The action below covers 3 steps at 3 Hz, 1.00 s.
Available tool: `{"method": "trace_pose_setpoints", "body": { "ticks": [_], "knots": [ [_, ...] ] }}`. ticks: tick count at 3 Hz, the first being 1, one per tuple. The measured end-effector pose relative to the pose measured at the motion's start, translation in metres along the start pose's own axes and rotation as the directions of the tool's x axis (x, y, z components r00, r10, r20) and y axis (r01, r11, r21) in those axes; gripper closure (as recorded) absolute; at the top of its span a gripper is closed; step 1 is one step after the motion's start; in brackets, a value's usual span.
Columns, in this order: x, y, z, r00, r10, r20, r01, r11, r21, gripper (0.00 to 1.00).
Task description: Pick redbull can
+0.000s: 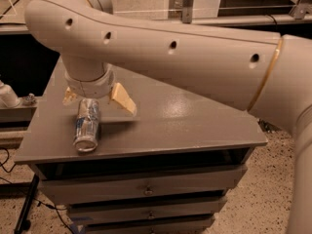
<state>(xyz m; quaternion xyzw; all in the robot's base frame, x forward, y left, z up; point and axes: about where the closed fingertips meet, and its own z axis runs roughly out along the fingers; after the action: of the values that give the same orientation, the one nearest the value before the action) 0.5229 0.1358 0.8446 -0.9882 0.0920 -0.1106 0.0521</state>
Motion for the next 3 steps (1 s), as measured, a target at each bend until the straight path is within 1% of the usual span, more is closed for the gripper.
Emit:
{"method": "trace_pose_setpoints", "body": {
  "ticks": [1,2,3],
  "knots": [
    [-0.002,-0.006,0.008,1.0,-0.006,-0.013,0.005,0.9988,-0.048,0.18],
    [0.002,-0.008,0.006,0.999,-0.004,-0.034,0.001,0.9968,-0.08,0.41],
    [0.01,-0.009,-0.007,0.999,0.023,-0.036,-0.027,0.9945,-0.102,0.64]
  ]
}}
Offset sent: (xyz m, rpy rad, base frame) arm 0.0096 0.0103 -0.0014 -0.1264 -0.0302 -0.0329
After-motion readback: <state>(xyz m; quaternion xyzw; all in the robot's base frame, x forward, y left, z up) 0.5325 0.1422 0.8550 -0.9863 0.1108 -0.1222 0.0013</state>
